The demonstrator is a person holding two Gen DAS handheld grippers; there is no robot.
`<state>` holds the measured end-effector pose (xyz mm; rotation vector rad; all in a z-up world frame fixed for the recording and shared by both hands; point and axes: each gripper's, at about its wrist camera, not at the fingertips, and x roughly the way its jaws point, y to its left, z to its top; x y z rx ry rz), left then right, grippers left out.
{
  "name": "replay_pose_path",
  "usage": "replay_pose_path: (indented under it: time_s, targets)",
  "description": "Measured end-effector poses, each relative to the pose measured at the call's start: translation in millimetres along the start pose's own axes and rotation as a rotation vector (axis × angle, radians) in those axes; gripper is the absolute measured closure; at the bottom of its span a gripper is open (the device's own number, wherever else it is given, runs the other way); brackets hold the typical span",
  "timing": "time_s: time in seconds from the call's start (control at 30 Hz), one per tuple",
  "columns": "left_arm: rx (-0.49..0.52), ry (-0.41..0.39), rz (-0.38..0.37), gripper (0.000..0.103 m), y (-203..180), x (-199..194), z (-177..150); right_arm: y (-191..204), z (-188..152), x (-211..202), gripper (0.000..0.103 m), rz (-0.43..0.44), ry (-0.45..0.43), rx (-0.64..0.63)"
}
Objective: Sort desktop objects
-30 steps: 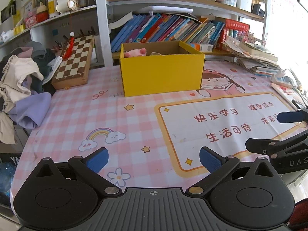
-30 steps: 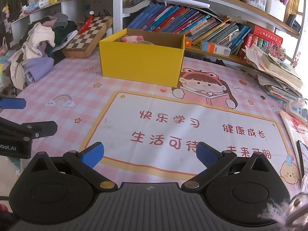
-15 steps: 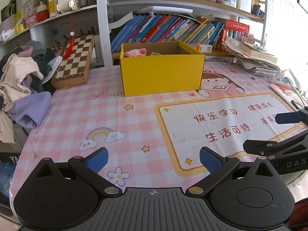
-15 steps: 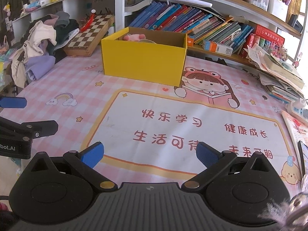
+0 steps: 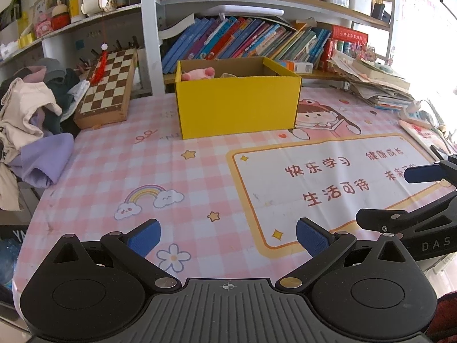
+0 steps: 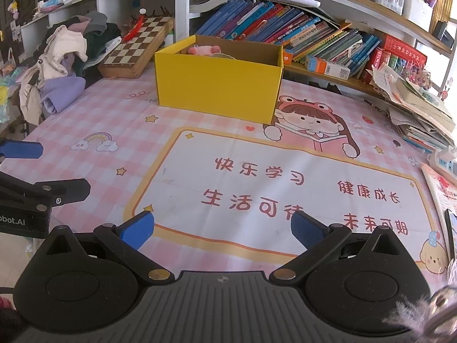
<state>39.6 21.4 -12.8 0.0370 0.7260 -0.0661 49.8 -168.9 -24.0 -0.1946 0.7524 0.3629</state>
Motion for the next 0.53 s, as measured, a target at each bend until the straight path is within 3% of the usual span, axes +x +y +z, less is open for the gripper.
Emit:
replay_pose_path:
  time_s: [0.53]
  targets:
    - [-0.024, -0.013, -0.010, 0.001, 2.4, 0.3, -2.1, 3.1, 0.7, 1.5, 0.000, -0.004, 0.013, 0.001]
